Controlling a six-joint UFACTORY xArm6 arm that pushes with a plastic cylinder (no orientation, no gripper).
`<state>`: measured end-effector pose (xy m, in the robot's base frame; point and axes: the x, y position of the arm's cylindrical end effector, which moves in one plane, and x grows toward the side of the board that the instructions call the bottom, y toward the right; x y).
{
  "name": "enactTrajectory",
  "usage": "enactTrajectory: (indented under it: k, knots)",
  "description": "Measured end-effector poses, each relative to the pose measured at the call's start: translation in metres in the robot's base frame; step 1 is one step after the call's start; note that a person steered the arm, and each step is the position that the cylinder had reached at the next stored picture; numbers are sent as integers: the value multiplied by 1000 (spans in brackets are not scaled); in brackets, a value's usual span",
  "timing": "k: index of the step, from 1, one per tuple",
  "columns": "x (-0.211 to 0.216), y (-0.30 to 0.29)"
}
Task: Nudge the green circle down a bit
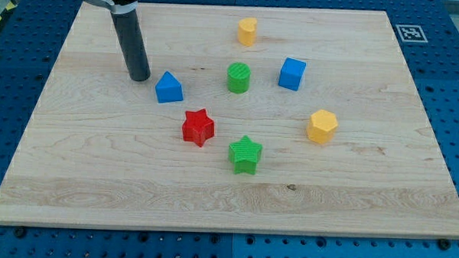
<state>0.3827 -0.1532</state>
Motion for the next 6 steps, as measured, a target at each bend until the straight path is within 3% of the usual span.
enactTrajectory:
  k: [2,4,6]
  knots:
    - [4,34]
    - [-27,173]
    - [9,214]
